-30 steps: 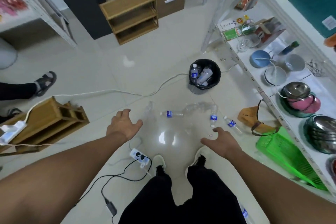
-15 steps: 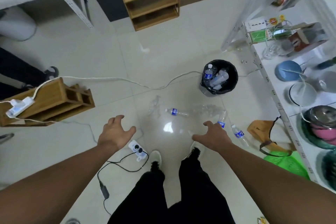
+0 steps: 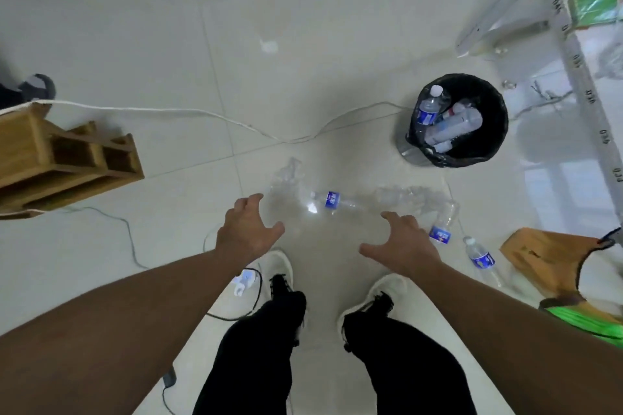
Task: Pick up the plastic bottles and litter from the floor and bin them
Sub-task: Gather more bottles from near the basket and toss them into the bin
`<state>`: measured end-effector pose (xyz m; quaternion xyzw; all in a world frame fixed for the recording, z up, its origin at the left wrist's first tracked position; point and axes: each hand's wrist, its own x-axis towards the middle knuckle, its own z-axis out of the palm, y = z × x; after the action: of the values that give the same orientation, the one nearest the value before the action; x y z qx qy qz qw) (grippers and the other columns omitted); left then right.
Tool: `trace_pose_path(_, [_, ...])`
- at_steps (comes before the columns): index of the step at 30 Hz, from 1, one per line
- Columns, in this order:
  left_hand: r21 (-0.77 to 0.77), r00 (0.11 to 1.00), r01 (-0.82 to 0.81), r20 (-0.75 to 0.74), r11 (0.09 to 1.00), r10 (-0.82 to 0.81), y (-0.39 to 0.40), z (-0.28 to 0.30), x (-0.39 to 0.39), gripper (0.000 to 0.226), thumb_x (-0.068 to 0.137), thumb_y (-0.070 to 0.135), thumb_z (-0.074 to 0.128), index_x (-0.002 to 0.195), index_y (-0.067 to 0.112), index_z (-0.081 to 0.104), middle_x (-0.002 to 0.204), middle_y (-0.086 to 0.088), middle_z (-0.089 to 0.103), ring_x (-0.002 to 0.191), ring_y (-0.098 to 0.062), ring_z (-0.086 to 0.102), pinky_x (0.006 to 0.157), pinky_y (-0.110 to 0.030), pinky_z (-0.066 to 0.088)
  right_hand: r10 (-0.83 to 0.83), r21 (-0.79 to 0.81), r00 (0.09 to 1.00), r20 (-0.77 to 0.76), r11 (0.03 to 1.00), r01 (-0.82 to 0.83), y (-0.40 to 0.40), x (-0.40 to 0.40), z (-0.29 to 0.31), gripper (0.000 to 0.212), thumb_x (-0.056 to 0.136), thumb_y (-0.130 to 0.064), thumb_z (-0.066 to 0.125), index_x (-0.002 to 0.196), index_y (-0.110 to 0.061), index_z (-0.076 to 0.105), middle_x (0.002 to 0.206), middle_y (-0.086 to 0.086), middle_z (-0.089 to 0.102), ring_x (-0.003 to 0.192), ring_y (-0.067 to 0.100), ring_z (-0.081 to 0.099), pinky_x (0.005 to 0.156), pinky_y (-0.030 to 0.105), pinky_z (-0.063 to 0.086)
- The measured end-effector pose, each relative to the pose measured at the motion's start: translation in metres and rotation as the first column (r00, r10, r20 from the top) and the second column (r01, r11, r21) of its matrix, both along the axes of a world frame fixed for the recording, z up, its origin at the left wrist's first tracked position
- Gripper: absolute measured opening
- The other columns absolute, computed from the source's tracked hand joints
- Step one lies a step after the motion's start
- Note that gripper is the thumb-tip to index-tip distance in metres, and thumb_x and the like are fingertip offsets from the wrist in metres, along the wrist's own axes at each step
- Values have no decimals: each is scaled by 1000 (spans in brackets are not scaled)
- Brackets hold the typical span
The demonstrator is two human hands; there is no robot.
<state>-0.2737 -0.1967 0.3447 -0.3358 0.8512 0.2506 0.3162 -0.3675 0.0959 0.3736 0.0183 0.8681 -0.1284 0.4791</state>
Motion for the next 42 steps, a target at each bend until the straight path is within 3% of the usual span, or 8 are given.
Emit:
trace_pose_path(12, [-53,953,291,-71,955,-294,-30,-366,-59,117,69,77,78,160,53,9,172,4,2,155,-35,16,107,-66,47,241,7,960,-143,970,-243,-51,-30,-366,112,68,-72,74,160,-48,16,166,-4,26,147,30,34,105,55,48])
trace_pose_path(15, [-62,920,380,-74,923,-384,-32,-419,-66,116,73,79,73,160,55,1,174,2,-4,156,-38,14,106,-66,47,358,88,902,-243,934,-347,-53,-27,-434,101,72,-69,75,157,-44,27,157,1,37,140,31,41,105,56,46])
trace_pose_path(20, [-332,860,435,-122,837,-495,-18,-469,-74,83,99,50,58,166,42,10,162,-14,26,125,-39,47,79,-54,60,387,139,749,-539,917,-374,-54,-20,-502,51,80,-43,68,127,-25,58,114,6,56,99,35,56,81,47,48])
trace_pose_path(22, [-246,859,418,-207,874,-469,-19,-479,-80,71,98,24,52,162,36,24,145,-12,36,115,-35,48,81,-52,58,368,108,730,-575,919,-379,-54,-25,-512,44,80,-44,67,117,-21,61,102,7,59,90,35,58,73,44,48])
trace_pose_path(26, [-90,836,468,-277,879,-474,-34,-471,-110,42,92,25,42,133,26,52,129,-6,58,113,-36,61,90,-43,51,369,53,784,-499,916,-398,-51,-43,-509,51,78,-49,70,119,-22,60,103,4,64,91,31,63,72,39,49])
trace_pose_path(31, [-208,916,339,-151,918,-372,-28,-416,-157,28,102,39,49,109,19,68,108,-18,71,99,-43,66,83,-40,50,180,8,879,-441,980,-197,-42,-61,-457,54,77,-52,63,123,-26,50,107,-1,60,98,27,61,69,37,44])
trace_pose_path(36, [-146,986,153,-48,977,-161,1,-311,-152,41,93,38,43,65,12,60,72,-12,64,70,-34,60,65,-32,45,34,-47,919,-393,997,-57,-15,-62,-356,57,76,-56,65,121,-27,46,105,-3,57,99,26,60,78,39,53])
trace_pose_path(42, [-104,987,94,-123,990,-106,39,-161,-123,40,89,37,41,58,11,44,59,-11,50,63,-38,52,60,-36,39,5,-42,944,-329,999,-20,35,-48,-209,56,78,-57,66,121,-27,47,107,-2,59,102,26,61,78,40,52])
